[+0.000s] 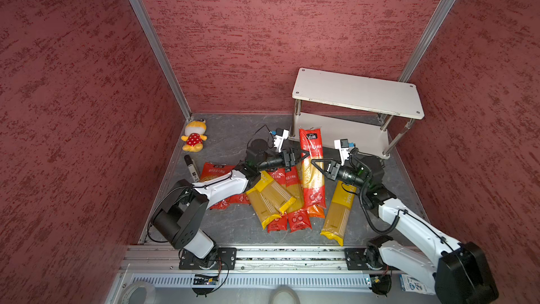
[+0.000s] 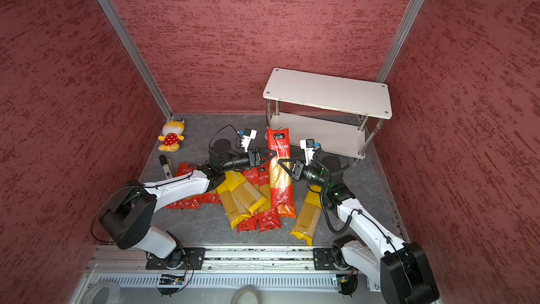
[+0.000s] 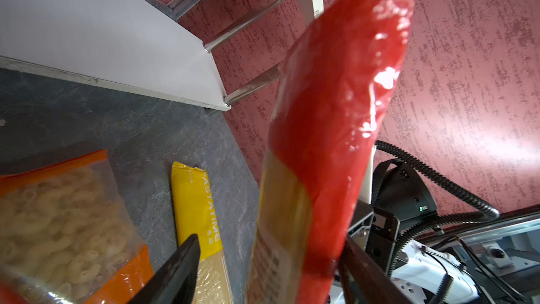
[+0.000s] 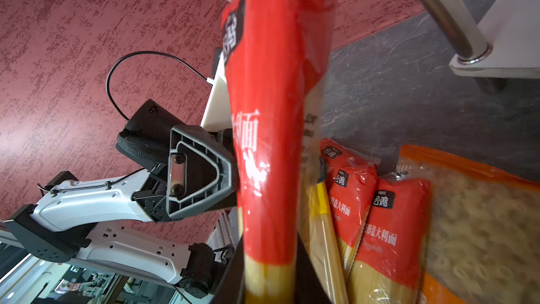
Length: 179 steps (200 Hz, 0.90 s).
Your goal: Place and organize the pasta boxes and bags onto the shelf
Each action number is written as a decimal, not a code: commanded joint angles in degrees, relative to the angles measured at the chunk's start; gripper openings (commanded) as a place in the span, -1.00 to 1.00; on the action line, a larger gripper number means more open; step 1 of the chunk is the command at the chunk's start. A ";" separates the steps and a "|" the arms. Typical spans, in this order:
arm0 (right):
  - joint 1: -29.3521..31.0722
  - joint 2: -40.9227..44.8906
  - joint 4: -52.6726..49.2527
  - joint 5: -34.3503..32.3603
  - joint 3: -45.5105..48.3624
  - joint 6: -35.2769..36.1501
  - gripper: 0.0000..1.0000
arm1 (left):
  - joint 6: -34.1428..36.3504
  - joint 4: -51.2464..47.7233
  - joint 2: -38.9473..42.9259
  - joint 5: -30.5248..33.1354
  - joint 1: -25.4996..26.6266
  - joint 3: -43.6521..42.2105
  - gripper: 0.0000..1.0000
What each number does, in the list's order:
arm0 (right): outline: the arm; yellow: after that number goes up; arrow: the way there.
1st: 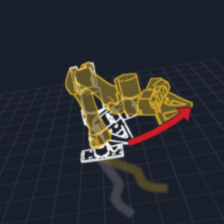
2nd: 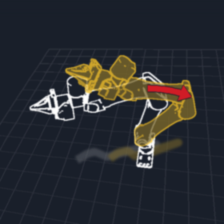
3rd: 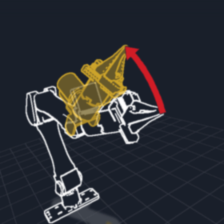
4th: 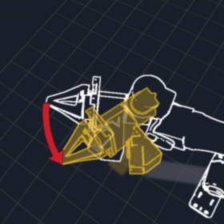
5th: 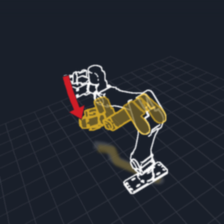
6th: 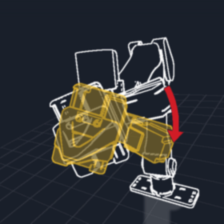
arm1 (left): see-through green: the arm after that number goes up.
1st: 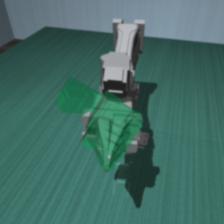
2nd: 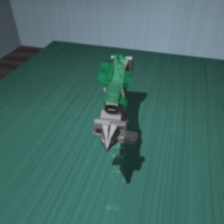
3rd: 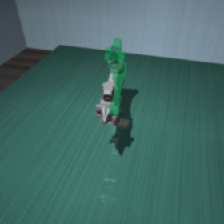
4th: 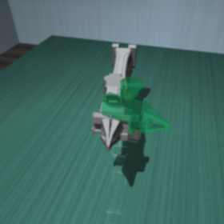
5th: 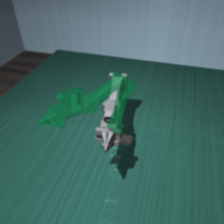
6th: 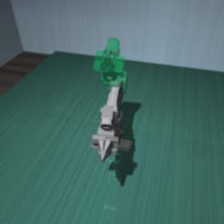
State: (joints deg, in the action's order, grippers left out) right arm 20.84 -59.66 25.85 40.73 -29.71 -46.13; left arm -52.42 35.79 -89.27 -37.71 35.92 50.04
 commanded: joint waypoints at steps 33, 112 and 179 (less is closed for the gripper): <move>2.06 0.50 9.22 1.04 -4.39 -2.97 -0.69 | -3.12 7.68 -2.87 -4.67 -1.46 4.24 0.05; 2.24 -1.43 12.36 -1.32 -2.82 -5.99 -0.52 | -1.72 7.02 -3.98 -7.11 -1.34 8.67 -0.62; 2.16 -0.11 10.56 -2.13 0.80 -6.55 0.18 | -3.08 7.56 -1.87 -6.94 -3.51 12.73 -0.96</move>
State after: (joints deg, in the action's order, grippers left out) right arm 22.37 -61.87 33.32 37.87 -30.15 -52.16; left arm -53.52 39.13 -93.14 -44.53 33.32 58.83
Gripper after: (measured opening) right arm 0.527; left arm 0.167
